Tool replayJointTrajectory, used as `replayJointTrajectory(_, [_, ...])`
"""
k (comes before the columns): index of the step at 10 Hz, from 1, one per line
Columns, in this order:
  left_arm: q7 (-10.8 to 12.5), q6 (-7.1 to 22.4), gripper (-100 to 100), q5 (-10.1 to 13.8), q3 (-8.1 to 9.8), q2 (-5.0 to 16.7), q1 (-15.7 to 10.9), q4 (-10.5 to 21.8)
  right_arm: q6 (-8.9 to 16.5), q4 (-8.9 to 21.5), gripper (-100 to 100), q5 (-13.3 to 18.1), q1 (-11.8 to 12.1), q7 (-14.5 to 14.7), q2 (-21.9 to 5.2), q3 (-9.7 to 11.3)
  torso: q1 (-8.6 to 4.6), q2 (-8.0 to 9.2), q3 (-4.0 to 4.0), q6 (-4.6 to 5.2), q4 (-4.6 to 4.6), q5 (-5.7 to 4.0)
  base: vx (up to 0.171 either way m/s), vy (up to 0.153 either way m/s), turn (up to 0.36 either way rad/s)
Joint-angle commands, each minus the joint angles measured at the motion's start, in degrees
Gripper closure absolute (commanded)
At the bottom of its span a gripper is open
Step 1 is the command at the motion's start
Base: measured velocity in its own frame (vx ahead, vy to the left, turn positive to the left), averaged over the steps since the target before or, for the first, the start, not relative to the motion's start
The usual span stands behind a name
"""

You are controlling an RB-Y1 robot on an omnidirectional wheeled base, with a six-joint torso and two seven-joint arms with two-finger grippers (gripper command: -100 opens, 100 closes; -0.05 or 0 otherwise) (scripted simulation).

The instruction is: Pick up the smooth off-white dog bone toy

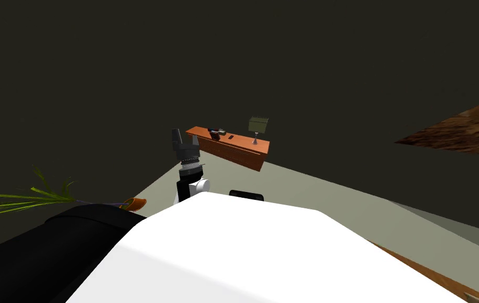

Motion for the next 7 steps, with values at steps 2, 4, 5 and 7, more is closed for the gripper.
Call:
replayJointTrajectory(2, [0.0,0.0,0,0.0,0.0,0.0,0.01,0.0,1.74,0.82,-100,2.64,-3.8,-2.48,0.87,0.81,0.06,0.02,0.02,0.04,0.01,-0.01,-0.068,-0.137,0.188])
replayJointTrajectory(4, [0.0,0.0,0,0.0,0.0,-0.01,0.01,0.0,1.81,0.68,-100,2.49,-4.04,-2.71,0.5,1.0,0.41,-0.06,-0.03,0.06,0.0,0.07,-0.034,-0.051,0.058])
replayJointTrajectory(5, [0.0,0.0,0,0.0,0.0,-0.01,0.02,0.0,1.79,0.79,0,2.53,-4.24,-2.88,0.5,1.03,0.59,-0.15,-0.08,0.1,-0.03,0.12,-0.004,-0.008,-0.001])
replayJointTrajectory(7, [0.0,0.0,0,0.0,-0.01,-0.01,0.01,0.0,2.38,2.94,-100,2.59,-6.63,-2.9,1.84,1.87,0.69,-0.19,-0.11,0.08,-0.04,0.14,-0.03,-0.021,0.043])
